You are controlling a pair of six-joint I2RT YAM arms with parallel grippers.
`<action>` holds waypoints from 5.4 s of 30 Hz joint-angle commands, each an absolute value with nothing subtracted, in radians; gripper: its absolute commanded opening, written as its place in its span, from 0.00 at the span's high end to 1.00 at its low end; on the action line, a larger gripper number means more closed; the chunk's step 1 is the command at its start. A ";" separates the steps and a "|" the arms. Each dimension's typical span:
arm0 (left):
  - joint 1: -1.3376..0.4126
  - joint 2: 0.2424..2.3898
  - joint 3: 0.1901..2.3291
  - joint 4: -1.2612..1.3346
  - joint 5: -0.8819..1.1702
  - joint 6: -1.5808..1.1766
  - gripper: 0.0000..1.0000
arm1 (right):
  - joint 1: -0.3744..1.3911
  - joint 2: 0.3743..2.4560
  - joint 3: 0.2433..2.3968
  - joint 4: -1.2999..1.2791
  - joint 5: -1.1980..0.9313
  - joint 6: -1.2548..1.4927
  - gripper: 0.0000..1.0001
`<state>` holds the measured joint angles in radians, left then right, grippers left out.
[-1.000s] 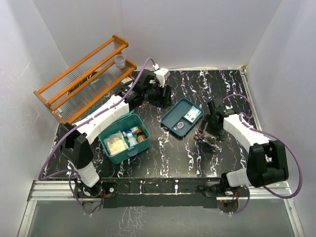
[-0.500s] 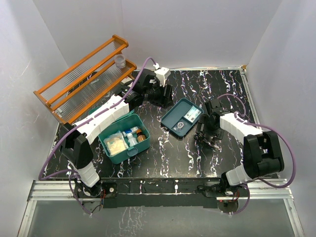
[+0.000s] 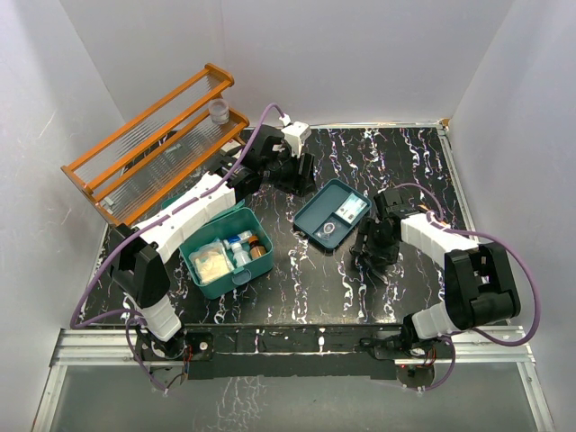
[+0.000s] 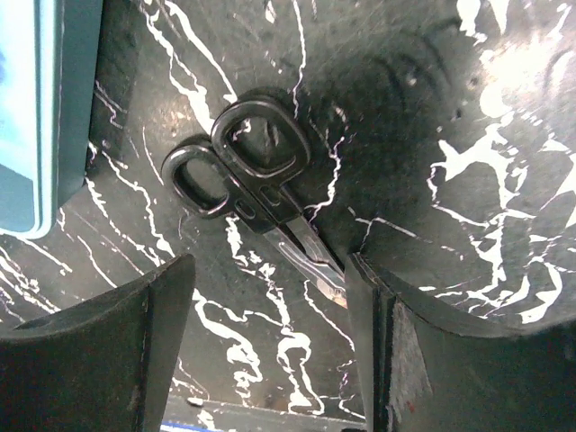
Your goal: Organize the medicine kit
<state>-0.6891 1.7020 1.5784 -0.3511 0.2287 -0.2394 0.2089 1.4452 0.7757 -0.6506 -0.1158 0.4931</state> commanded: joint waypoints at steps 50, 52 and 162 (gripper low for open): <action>-0.687 1.708 1.663 -0.362 0.202 -0.211 0.41 | 0.374 1.723 0.945 -0.523 0.144 0.317 0.65; -0.687 1.707 1.662 -0.362 0.204 -0.213 0.41 | 0.374 1.720 0.947 -0.521 0.163 0.318 0.68; -0.491 1.252 1.357 -0.861 -0.480 -0.551 0.25 | 0.779 1.735 1.480 -0.417 -0.160 0.224 0.38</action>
